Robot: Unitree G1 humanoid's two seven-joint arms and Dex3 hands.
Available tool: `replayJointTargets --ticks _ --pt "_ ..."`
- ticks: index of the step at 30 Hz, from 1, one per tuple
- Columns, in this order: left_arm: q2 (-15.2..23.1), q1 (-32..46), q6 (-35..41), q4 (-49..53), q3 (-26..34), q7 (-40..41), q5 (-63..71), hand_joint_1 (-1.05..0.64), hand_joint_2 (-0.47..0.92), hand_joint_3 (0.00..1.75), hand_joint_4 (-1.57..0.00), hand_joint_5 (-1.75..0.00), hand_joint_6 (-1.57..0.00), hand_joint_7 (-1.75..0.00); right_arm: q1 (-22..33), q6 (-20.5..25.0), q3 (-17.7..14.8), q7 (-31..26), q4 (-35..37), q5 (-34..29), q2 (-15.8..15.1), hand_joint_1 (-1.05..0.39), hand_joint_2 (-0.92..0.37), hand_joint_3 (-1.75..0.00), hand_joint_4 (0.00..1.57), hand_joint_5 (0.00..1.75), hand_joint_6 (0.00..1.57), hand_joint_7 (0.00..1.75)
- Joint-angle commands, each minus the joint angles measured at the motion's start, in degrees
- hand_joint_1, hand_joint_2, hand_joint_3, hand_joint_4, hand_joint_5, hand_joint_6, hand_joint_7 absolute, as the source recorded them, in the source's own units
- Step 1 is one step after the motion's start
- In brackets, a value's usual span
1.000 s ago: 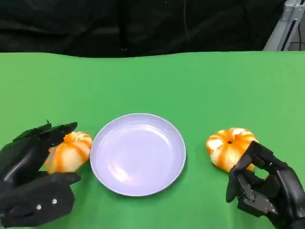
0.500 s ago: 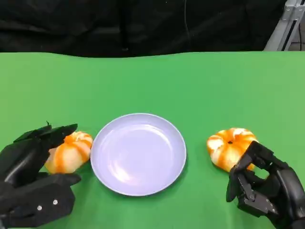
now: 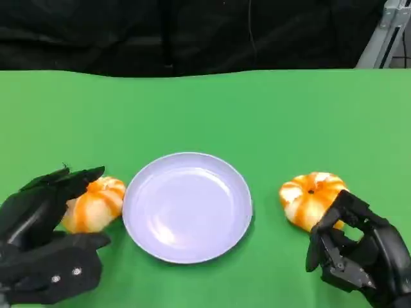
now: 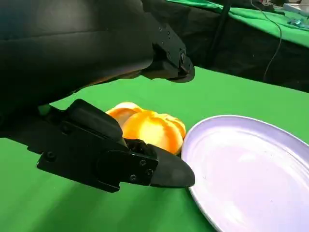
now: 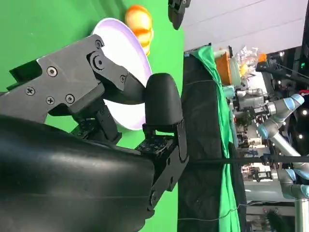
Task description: Grasp the bread from the table and place it into the plate.
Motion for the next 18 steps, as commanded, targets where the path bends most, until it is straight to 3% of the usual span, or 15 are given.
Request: replayJointTargets --ticks 1,7,18 --pt "2.54 -11.36 -2.5 19.27 -8.35 2.84 7.21 -0.76 0.92 0.16 -0.29 -0.08 -0.44 -0.02 -0.55 -0.15 0.11 -0.07 -0.26 0.17 -0.19 -0.15 -0.61 -1.07 0.84 1.75 0.61 1.74" --pt "2.84 -15.75 -6.25 28.89 -12.45 8.13 7.85 -0.76 0.92 0.18 -0.32 -0.06 -0.46 -0.02 -0.27 0.25 0.15 -0.55 -0.88 -0.03 -0.04 -0.14 -0.61 -1.09 0.84 1.75 0.61 1.74" --pt "2.89 -17.83 -8.04 33.78 -15.02 10.63 6.56 -0.76 0.92 0.18 -0.34 -0.05 -0.47 -0.01 -0.32 0.19 0.15 -0.52 -0.87 -0.14 0.02 -0.15 -0.61 -1.09 0.84 1.75 0.61 1.75"
